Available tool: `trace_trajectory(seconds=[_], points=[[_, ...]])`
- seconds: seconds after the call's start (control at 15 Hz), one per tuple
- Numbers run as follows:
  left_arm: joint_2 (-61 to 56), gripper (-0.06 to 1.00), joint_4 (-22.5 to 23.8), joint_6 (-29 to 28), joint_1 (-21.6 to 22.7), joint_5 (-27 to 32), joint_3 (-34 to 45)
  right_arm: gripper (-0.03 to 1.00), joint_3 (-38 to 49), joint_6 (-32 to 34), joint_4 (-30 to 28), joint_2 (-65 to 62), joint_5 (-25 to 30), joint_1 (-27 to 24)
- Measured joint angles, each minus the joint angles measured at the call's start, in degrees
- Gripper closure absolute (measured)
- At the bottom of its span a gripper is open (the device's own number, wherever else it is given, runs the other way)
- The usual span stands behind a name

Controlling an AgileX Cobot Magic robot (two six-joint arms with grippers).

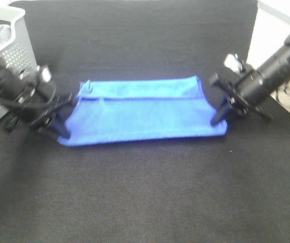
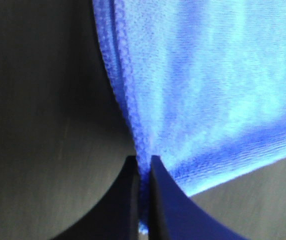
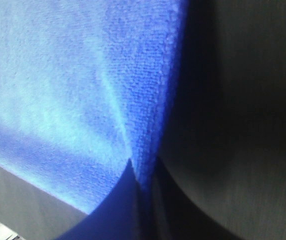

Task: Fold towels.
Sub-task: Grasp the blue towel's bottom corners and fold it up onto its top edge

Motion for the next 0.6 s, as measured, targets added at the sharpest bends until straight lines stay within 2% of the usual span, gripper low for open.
trace_trajectory(seconds=[0.07, 0.27, 0.4, 0.6], points=[[-0.86, 0.93, 0.06, 0.0, 0.0, 0.11, 2.18, 0.97, 4.64, -0.29, 0.06, -2.18, -1.55, 0.0], [-1.6, 0.93, -0.06, 0.0, 0.0, 0.92, 3.9, 0.97, 6.93, -0.74, 0.06, -4.18, -2.23, 0.0], [-1.6, 0.93, 0.34, -1.78, 0.0, 1.03, 1.15, 0.97, 4.47, -1.03, 0.06, -4.58, -2.29, 0.0], [-1.55, 0.93, 2.69, -5.5, 0.0, 0.8, -6.82, 0.97, -3.61, -0.23, 0.0, -3.67, -1.49, 0.0]])
